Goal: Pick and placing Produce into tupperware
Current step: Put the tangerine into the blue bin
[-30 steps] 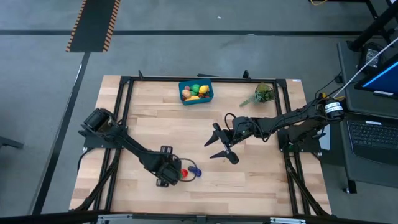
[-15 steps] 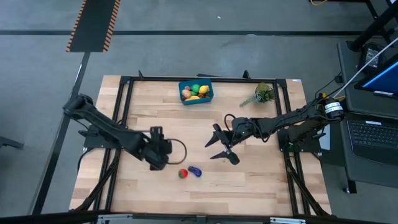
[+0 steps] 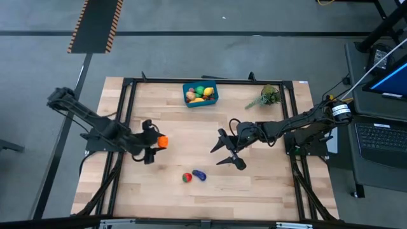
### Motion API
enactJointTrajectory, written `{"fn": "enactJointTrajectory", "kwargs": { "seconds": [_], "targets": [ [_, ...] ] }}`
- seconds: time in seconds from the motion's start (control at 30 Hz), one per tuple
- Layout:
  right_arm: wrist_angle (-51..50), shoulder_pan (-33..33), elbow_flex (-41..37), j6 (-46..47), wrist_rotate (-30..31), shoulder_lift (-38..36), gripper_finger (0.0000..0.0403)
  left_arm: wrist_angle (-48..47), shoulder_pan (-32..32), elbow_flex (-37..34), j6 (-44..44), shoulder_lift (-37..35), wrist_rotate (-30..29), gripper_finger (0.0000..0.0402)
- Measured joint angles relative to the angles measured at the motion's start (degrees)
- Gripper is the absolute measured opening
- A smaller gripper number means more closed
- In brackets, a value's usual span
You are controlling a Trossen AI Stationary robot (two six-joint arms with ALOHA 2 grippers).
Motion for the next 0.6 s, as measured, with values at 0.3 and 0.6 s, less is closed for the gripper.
{"fn": "enactJointTrajectory", "kwargs": {
  "seconds": [0.3,0.6],
  "targets": [
    [3.51,0.0,0.0,-1.34,3.04,0.0,0.0278,18.41,0.98,-11.67,11.38,-10.88,0.78,0.0231],
    [14.82,-0.57,0.02,-0.57,3.58,6.79,0.0278,29.92,5.1,-17.61,17.8,-12.51,6.07,0.0231]
  ]
}}
